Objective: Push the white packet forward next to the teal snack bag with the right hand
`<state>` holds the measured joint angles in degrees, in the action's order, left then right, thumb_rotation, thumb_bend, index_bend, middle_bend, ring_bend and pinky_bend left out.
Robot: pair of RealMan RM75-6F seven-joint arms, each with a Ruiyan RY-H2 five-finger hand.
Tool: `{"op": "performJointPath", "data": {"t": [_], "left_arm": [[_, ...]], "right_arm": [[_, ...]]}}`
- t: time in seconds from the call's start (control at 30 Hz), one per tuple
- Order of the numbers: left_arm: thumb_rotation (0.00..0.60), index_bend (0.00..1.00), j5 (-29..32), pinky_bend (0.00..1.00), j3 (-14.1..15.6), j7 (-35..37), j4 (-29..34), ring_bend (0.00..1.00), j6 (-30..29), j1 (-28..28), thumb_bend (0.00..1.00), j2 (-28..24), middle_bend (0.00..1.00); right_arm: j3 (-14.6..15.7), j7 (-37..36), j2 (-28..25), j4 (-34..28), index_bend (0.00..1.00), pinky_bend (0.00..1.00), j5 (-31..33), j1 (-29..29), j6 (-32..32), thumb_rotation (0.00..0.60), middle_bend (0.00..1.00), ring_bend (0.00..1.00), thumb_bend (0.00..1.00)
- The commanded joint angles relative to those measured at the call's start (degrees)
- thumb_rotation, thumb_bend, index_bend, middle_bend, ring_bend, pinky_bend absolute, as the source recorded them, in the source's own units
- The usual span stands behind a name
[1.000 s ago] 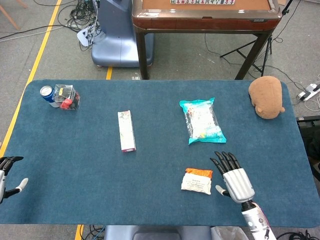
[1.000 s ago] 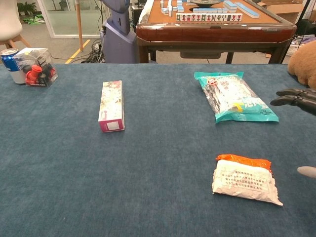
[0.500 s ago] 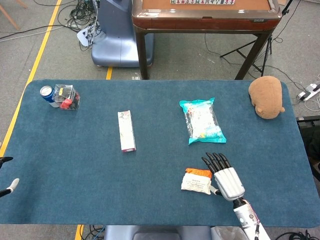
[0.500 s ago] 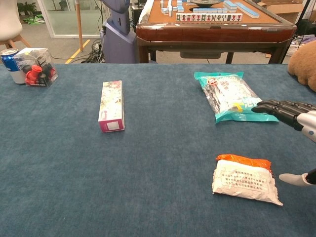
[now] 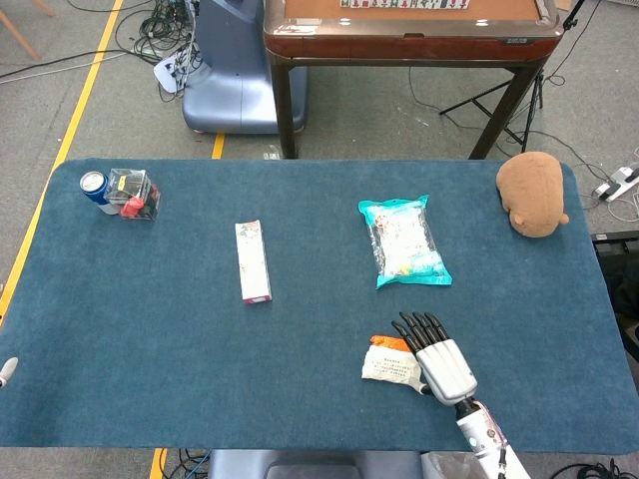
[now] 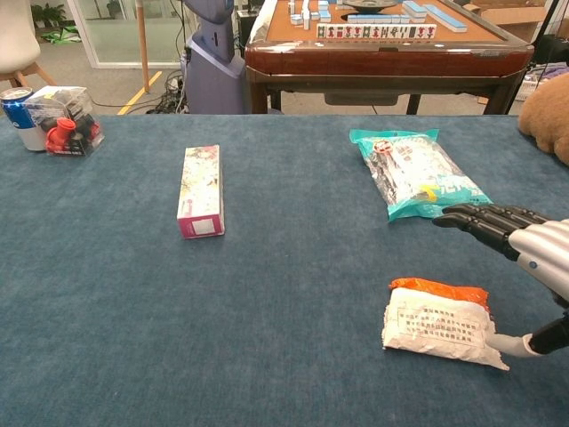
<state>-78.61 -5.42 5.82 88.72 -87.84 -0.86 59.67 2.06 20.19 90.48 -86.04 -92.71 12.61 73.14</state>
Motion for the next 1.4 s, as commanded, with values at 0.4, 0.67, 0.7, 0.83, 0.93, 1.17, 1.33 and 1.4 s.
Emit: {"op": "performJointPath", "data": {"t": [0.4,0.67,0.7,0.83,0.93,1.17,1.33,1.4], "left_arm": [[0.600,0.28,0.5,0.41,-0.4,0.0,0.1,0.21,0.4,0.1,0.20,-0.1,0.31],[0.600,0.28,0.4,0.41,-0.6,0.6,0.1,0.21,0.1,0.3,0.20,-0.3,0.31],[0.600,0.28,0.4,0.41,-0.6,0.7,0.1,0.21,0.1,0.4,0.20,-0.3,0.31],[0.600,0.28,0.3,0.41,-0.6,0.8,0.1,0.21,0.1,0.4,0.20,-0.3,0.31],[0.600,0.28,0.2,0.41,-0.6,0.9,0.2,0.21,0.0,0.4,0.20,-0.3,0.31],[0.600,0.28,0.2,0.41,-0.7,1.1,0.2,0.21,0.0,0.5,0.20,-0.4,0.31],[0.600,0.28,0.1,0.41,-0.8,1.4,0.1,0.21,0.0,0.6,0.20,-0.4,0.31],[0.600,0.28,0.1,0.41,-0.7,1.5,0.1,0.21,0.0,0.6,0.20,-0.4,0.31]], "right_arm": [[-0.3,-1.4,3.2,4.1,0.08,0.08,1.6,1.4,-2.2,0.600,0.02,0.00,0.00],[0.4,-1.8,3.7,3.3,0.08,0.08,1.1,1.7,-2.0,0.600,0.02,0.00,0.00],[0.5,-1.9,3.7,3.2,0.08,0.08,1.0,1.6,-1.9,0.600,0.02,0.00,0.00],[0.7,-2.3,3.6,2.9,0.08,0.08,0.9,1.5,-1.5,0.600,0.02,0.00,0.00],[0.8,-2.8,3.9,2.7,0.08,0.08,0.9,1.6,-1.5,0.600,0.02,0.00,0.00],[0.7,-2.3,5.3,3.1,0.08,0.08,1.5,2.0,-2.4,0.600,0.02,0.00,0.00],[0.6,-1.4,5.8,3.7,0.08,0.08,2.1,2.2,-2.8,0.600,0.02,0.00,0.00],[0.4,-1.1,5.6,3.7,0.08,0.08,2.4,2.2,-2.7,0.600,0.02,0.00,0.00]]}}
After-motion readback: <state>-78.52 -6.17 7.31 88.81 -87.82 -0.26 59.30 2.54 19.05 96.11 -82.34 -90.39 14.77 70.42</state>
